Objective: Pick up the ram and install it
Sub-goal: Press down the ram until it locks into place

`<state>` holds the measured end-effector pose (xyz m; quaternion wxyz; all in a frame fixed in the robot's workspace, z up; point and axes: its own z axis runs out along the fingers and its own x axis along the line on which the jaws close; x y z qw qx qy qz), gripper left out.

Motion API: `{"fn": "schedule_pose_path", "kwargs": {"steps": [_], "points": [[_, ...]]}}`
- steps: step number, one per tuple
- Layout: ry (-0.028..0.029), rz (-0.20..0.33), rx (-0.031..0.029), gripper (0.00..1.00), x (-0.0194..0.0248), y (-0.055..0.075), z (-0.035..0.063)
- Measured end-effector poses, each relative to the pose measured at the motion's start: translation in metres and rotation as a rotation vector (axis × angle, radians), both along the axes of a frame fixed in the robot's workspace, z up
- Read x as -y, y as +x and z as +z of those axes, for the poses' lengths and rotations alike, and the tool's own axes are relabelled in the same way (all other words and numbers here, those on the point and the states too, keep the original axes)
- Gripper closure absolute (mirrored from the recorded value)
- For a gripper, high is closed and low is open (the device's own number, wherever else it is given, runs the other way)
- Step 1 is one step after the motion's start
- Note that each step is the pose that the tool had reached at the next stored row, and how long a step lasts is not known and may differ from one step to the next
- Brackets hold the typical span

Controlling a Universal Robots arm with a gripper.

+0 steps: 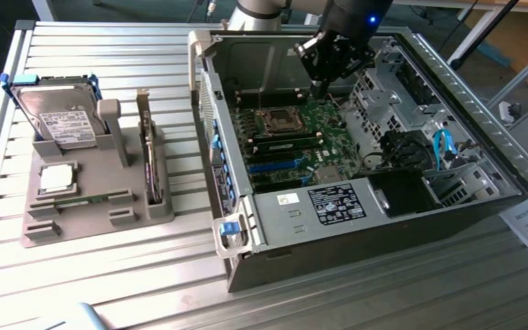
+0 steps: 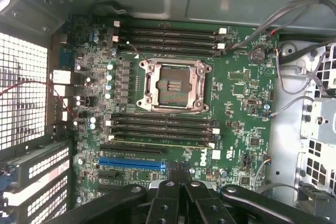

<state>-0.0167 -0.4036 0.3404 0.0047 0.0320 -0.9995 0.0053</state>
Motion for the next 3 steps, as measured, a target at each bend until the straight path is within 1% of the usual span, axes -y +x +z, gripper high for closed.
{"fn": "schedule_pose_path", "kwargs": {"steps": [3], "points": [[0.0,0.0,0.0,0.89,0.0,0.0,0.0]]}}
